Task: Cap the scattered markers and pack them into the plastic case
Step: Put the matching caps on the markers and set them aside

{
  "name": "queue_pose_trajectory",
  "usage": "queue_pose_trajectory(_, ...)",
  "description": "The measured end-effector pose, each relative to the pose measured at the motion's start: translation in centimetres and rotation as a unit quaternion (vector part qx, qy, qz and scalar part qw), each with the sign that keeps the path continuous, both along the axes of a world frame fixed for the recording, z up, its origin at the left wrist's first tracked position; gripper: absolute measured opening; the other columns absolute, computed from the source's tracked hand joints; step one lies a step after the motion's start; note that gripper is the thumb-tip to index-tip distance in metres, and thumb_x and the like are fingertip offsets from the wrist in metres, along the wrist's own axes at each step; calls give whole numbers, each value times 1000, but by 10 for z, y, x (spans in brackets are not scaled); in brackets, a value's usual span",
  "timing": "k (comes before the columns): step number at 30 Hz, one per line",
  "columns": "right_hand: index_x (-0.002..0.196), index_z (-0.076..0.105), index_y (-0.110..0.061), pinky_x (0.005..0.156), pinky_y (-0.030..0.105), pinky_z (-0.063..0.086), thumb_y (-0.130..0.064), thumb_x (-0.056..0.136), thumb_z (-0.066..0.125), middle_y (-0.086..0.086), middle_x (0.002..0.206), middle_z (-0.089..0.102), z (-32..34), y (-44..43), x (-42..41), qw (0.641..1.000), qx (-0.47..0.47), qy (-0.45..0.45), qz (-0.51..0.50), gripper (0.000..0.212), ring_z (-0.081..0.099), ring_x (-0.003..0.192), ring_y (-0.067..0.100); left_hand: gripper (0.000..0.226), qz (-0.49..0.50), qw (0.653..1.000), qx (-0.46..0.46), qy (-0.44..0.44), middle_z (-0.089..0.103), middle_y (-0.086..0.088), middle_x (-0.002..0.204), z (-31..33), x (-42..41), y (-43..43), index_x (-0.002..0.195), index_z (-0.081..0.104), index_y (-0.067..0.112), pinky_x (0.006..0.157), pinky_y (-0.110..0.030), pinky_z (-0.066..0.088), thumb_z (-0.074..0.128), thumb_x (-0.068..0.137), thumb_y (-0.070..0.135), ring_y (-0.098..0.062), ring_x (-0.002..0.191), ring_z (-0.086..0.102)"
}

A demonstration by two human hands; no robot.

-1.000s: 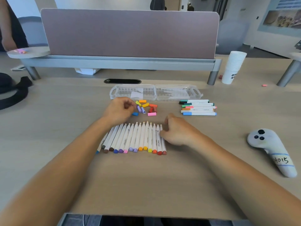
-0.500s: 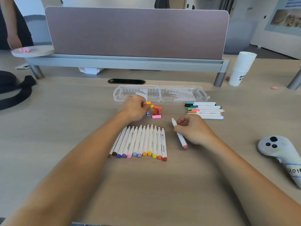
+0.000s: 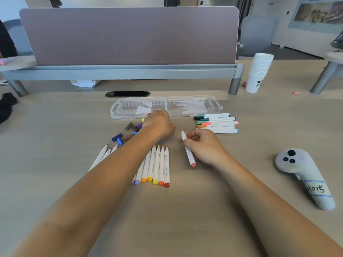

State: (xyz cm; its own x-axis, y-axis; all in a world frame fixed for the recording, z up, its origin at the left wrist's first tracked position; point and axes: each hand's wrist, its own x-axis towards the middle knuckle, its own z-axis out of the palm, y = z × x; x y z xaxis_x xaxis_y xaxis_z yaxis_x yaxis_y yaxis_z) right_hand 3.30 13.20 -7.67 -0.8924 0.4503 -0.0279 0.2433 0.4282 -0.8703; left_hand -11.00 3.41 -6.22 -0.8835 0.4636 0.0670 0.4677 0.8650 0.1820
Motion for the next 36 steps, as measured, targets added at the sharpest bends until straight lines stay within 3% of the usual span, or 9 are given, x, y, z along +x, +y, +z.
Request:
queue_pose_trajectory(7, 86, 69, -20, 78, 33, 53, -23, 86, 61, -1, 80, 69, 2, -1, 2, 998, -53, 33, -11, 8, 67, 79, 18, 30, -34, 996, 86, -14, 66, 0, 93, 0, -1, -20, 69, 59, 28, 82, -39, 56, 76, 78, 51, -19, 92, 63)
queue_pose_trajectory(10, 82, 67, -20, 77, 39, 56, -19, 86, 59, 2, 74, 68, 2, -5, 2, 997, -73, 40, -2, 9, 68, 67, 19, 30, -65, 995, 79, -17, 70, 5, 101, -6, -3, -35, 76, 61, 29, 87, -39, 55, 69, 79, 58, -13, 99, 64)
queue_pose_trajectory(15, 80, 66, -21, 74, 38, 56, -15, 89, 57, -1, 69, 65, 4, -7, 4, 996, -78, 42, 3, 13, 66, 60, 17, 55, -76, 995, 62, 16, 66, 2, 111, -6, -2, -35, 114, 70, 27, 92, -41, 53, 57, 82, 70, -20, 110, 57)
queue_pose_trajectory(19, 81, 65, -17, 68, 35, 56, -14, 90, 56, 0, 67, 63, 6, -8, 7, 996, -85, 40, -1, 14, 64, 54, 13, 40, -84, 995, 25, 45, 56, -3, 113, -11, 1, -28, 104, 73, 29, 95, -41, 47, 55, 88, 62, -29, 114, 43)
queue_pose_trajectory(23, 90, 62, -11, 58, 38, 58, -11, 92, 53, 2, 75, 61, 8, -10, 8, 991, -126, 34, -5, 10, 64, 50, 16, 33, -86, 992, 94, 15, 67, -1, 97, -12, 3, -37, 99, 67, 23, 88, -42, 52, 57, 92, 54, -21, 101, 58)
queue_pose_trajectory(25, 94, 60, -11, 46, 30, 54, -11, 94, 51, 5, 81, 59, 9, -12, 9, 989, -145, 34, -3, 9, 64, 48, 20, 24, -108, 978, 176, -4, 67, 8, 83, -6, 11, -53, 96, 65, 21, 78, -32, 55, 60, 93, 45, -6, 82, 64)
queue_pose_trajectory(28, 88, 61, -15, 38, 21, 42, -13, 94, 52, 3, 77, 55, 10, -17, 10, 989, -141, 35, 6, 11, 61, 44, 18, 13, -140, 963, 228, -18, 59, 22, 75, 4, 34, -84, 89, 63, 18, 63, -6, 41, 64, 93, 30, 13, 71, 58)
queue_pose_trajectory(33, 90, 65, -6, 46, 21, 34, -13, 95, 54, 3, 67, 44, 7, -32, 10, 990, -117, 55, 56, 14, 42, 53, 21, 19, -115, 952, 283, -7, 64, 7, 72, -2, 52, -121, 79, 63, 20, 55, -19, 42, 66, 90, 34, -9, 66, 56)
queue_pose_trajectory(36, 83, 67, -14, 56, 32, 38, -23, 96, 59, -5, 62, 46, 1, -39, 10, 990, -58, 89, 96, 17, 43, 58, 19, 19, -136, 941, 309, -2, 64, 12, 73, -2, 60, -131, 74, 59, 36, 56, -13, 41, 68, 90, 30, -2, 65, 58)
